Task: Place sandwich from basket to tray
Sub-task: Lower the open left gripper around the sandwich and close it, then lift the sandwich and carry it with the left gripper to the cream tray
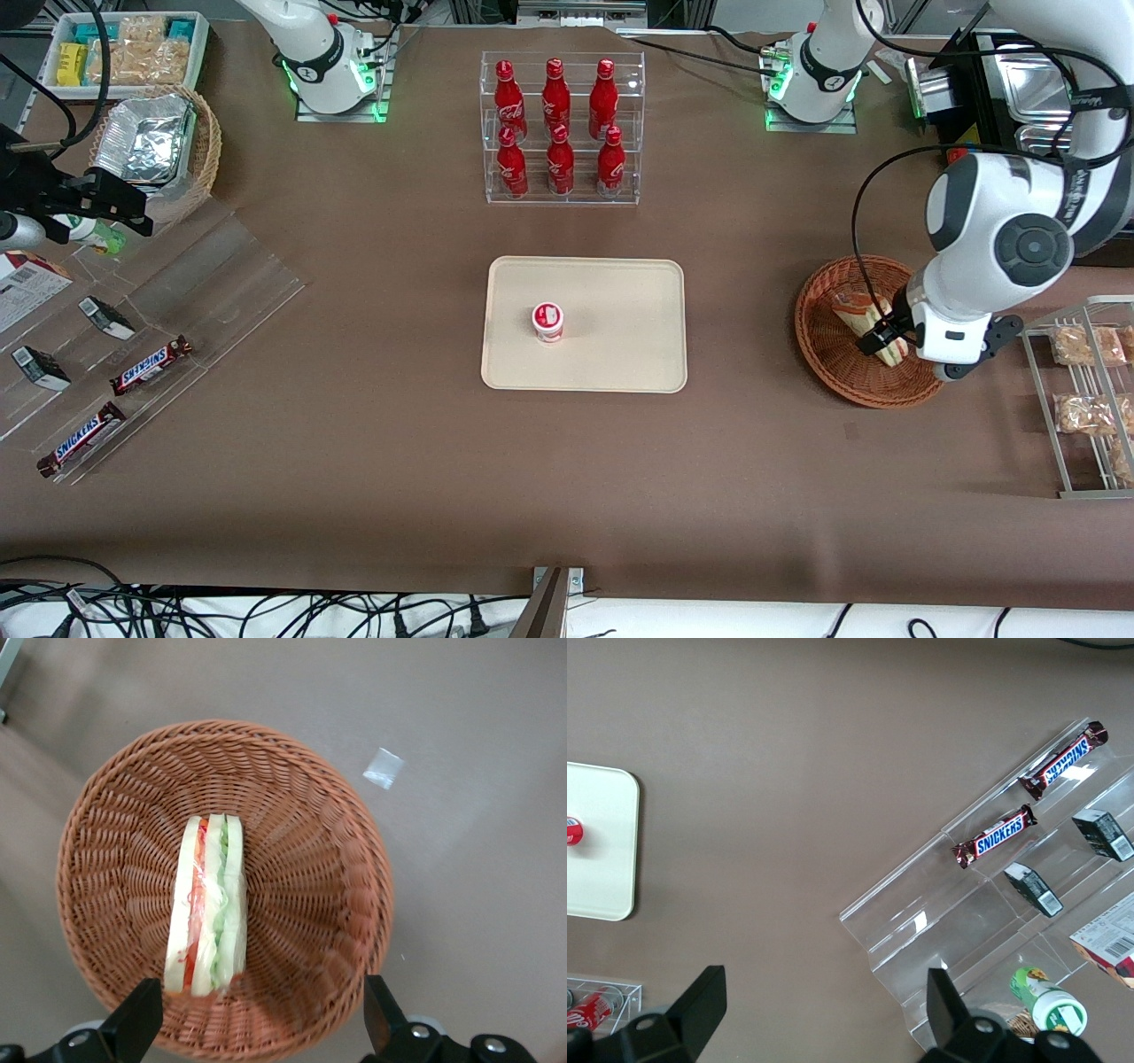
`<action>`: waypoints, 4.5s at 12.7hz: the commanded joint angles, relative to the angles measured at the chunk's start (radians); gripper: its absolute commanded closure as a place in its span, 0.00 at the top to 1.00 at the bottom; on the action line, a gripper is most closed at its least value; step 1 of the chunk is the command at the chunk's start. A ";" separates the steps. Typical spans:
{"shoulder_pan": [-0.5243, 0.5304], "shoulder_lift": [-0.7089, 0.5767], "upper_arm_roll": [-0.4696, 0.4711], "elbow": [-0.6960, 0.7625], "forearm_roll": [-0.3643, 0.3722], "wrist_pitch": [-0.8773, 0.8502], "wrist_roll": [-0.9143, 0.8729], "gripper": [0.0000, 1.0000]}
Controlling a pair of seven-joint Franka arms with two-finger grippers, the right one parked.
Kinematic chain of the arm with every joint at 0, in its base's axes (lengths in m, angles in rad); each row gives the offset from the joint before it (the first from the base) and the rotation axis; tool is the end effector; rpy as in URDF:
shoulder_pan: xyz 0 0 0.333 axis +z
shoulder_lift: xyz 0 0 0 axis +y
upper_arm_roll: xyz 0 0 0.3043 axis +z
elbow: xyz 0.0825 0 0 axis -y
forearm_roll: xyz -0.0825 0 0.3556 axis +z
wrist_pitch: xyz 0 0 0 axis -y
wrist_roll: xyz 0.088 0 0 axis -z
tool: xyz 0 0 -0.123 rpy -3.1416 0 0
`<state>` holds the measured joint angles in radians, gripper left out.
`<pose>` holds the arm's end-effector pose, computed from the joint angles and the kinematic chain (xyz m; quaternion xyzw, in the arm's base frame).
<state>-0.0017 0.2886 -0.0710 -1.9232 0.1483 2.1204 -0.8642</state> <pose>0.5760 -0.0317 0.3249 -0.9354 -0.3469 0.0169 0.0660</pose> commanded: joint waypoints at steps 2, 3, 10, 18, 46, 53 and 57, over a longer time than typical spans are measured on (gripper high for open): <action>0.005 0.017 0.000 -0.062 0.088 0.073 -0.125 1.00; 0.006 0.021 0.000 -0.074 0.114 0.076 -0.153 1.00; 0.035 0.037 -0.001 -0.178 0.201 0.188 -0.153 1.00; 0.034 0.017 -0.007 -0.218 0.201 0.171 -0.142 0.61; -0.193 0.158 -0.401 0.205 0.132 -0.083 -0.019 0.36; -0.277 0.303 -0.403 0.220 0.381 0.049 -0.311 0.36; -0.305 0.348 -0.402 0.222 0.442 0.052 -0.363 0.36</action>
<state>-0.2833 0.6034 -0.4749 -1.7334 0.5538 2.1797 -1.1994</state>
